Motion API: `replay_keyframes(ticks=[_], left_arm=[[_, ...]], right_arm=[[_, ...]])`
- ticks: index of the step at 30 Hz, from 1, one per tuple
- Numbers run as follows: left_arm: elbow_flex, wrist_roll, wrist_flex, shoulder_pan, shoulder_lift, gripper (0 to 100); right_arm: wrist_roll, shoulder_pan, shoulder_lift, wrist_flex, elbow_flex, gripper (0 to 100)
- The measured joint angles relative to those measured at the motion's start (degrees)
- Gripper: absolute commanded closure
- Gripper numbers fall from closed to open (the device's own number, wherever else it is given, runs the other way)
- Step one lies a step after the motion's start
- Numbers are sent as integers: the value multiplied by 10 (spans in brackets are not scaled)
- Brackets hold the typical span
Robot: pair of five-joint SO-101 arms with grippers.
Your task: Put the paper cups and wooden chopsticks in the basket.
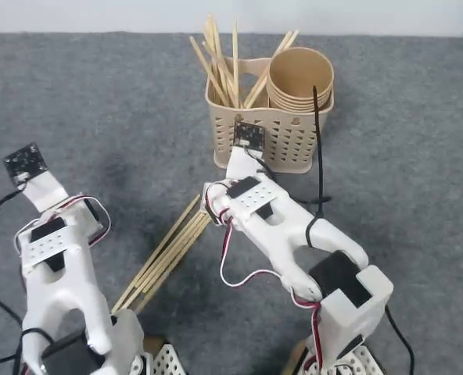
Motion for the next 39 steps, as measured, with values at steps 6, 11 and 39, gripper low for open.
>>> replay_keyframes(ticks=[6,11,39], left_arm=[[0,0,0,0,0,963],[0,0,0,0,0,963],[0,0,0,0,0,963]], right_arm=[[2,7,0,89,-33,991],[23,39,-51,173,-42,991],[104,-37,-2,4,0,874]])
